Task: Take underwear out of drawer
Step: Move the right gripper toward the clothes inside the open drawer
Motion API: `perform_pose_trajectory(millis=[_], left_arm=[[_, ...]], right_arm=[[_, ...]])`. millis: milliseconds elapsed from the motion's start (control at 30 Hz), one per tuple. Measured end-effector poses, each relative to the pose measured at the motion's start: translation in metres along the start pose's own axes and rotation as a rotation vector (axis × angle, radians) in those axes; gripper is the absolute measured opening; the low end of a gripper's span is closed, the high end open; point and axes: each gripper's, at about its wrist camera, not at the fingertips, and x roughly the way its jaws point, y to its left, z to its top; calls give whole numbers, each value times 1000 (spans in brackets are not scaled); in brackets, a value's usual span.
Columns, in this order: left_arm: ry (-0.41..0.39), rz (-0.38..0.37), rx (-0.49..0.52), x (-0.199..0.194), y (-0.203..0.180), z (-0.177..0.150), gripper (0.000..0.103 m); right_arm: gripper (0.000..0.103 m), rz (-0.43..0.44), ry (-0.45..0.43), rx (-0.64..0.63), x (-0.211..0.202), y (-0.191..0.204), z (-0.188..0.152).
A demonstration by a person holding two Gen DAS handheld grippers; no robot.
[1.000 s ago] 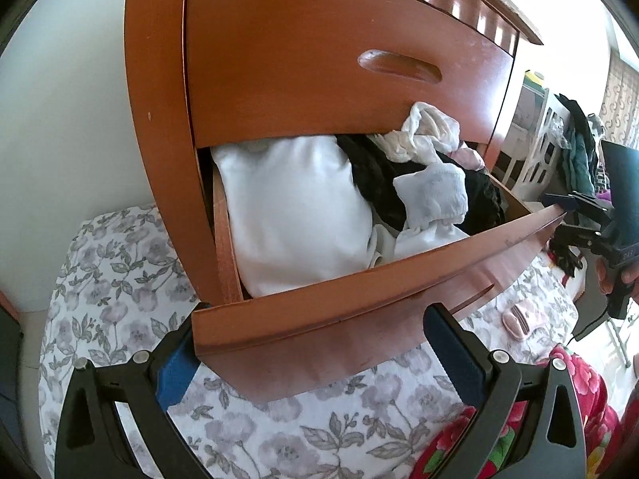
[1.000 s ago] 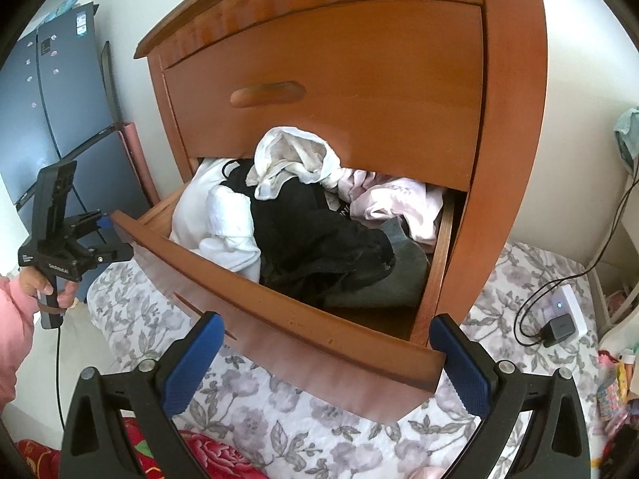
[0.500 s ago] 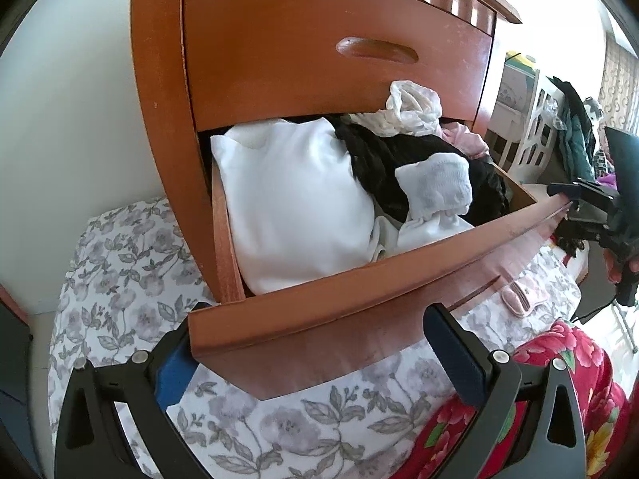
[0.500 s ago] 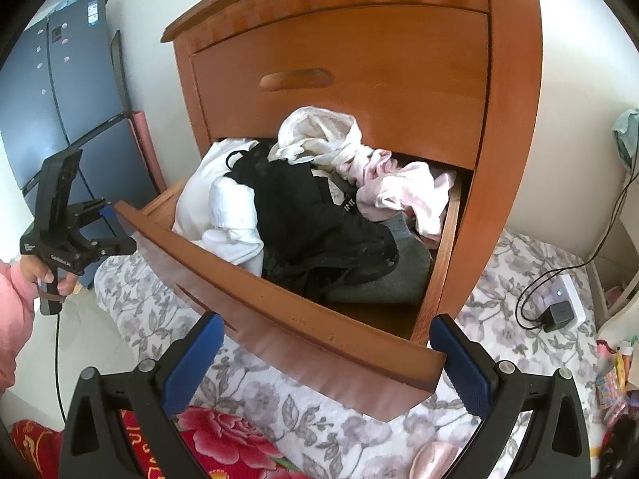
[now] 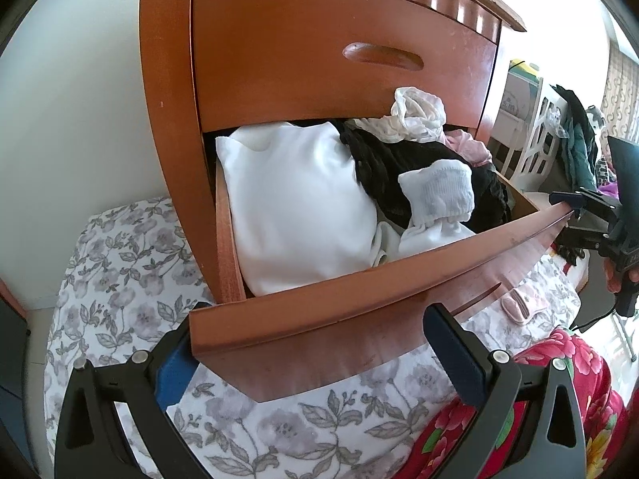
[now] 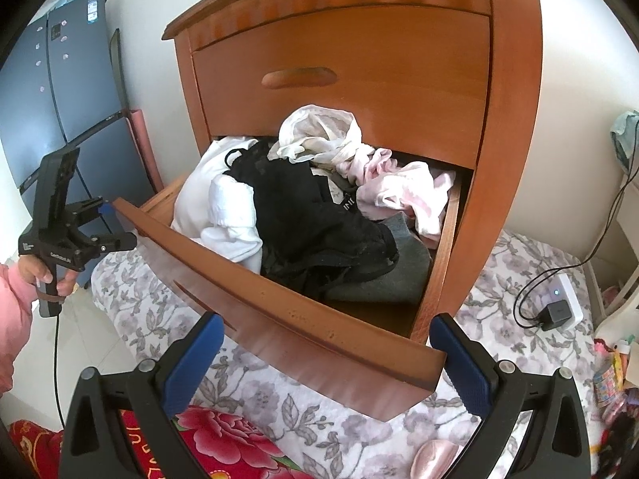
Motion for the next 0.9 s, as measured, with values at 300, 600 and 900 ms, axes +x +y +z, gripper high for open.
perform_pose_trajectory(millis=[300, 600, 900], left_arm=[[10, 13, -20, 1, 0, 1, 103], [-26, 55, -102, -31, 28, 8, 103], [-187, 123, -102, -92, 22, 56, 103]], right_arm=[[103, 0, -2, 30, 0, -2, 1], [103, -99, -63, 103, -28, -20, 29], [103, -119, -142, 111, -61, -12, 75]])
